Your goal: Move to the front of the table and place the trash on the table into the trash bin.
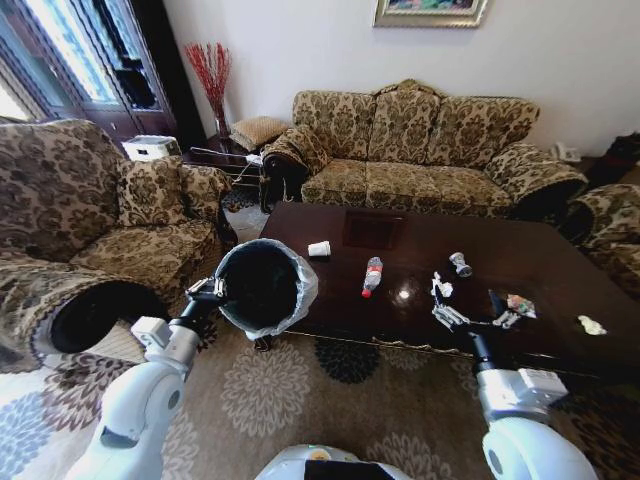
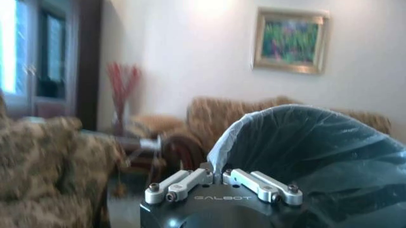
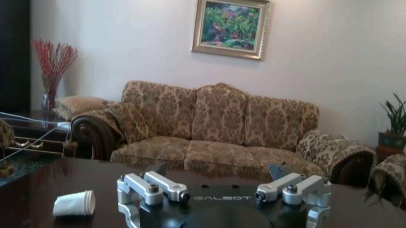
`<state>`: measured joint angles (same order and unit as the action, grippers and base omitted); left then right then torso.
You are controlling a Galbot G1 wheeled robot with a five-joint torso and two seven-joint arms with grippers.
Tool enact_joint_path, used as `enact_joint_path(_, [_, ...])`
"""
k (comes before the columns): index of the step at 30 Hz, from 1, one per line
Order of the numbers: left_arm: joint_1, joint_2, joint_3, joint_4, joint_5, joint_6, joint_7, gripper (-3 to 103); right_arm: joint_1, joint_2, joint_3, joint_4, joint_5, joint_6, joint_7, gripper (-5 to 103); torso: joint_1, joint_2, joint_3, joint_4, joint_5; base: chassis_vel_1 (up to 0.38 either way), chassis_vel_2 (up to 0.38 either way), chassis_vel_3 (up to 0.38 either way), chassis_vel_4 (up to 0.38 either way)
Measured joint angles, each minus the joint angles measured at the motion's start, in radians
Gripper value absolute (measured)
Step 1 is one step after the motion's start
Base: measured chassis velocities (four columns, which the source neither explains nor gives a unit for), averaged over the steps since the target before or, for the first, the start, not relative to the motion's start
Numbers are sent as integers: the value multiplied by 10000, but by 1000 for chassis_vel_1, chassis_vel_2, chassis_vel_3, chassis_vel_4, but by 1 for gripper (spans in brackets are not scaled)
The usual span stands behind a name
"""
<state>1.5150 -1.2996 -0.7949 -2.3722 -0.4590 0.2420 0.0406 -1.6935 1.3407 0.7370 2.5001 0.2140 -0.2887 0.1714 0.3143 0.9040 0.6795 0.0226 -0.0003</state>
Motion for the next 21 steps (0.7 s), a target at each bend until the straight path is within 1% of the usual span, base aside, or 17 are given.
enact_joint_path(1, [13, -66, -32, 6, 51, -207, 31, 3, 28, 10, 12, 0, 1, 34, 35, 100, 0, 1, -1, -2, 11, 0, 0, 0, 0])
enact_joint_path(2, [36, -83, -36, 8, 47, -236, 54, 3, 24, 66, 55, 0, 3, 63, 40, 100, 0, 0, -1, -2, 5, 0, 0, 0, 0])
enact_joint_path(4, [65, -63, -36, 5, -12, -230, 47, 3, -19, 151, 153, 0, 93, 86, 56, 100, 0, -1, 0, -12, 2, 0, 0, 0, 0])
enact_joint_path(8, [133, 7, -106, -87, -30, -205, -43, 3, -39, 121, 276, 0, 256, 96, 92, 100, 0, -1, 0, -7, 3, 0, 0, 0, 0])
enact_joint_path(10, [179, -23, -194, -208, -123, -182, -105, 3, 43, -92, 240, 0, 346, 65, 17, 100, 0, -1, -1, -8, 2, 0, 0, 0, 0])
enact_joint_path(14, [208, -171, -294, -265, -111, -137, -204, 3, 269, -284, 38, 0, 349, -250, -41, 100, 0, -2, 0, -5, 4, 0, 0, 0, 0])
enact_joint_path(21, [278, -219, -305, -276, 135, -126, -285, 3, 393, -308, 21, 0, 437, -380, -157, 100, 0, -1, 0, -6, 3, 0, 0, 0, 0])
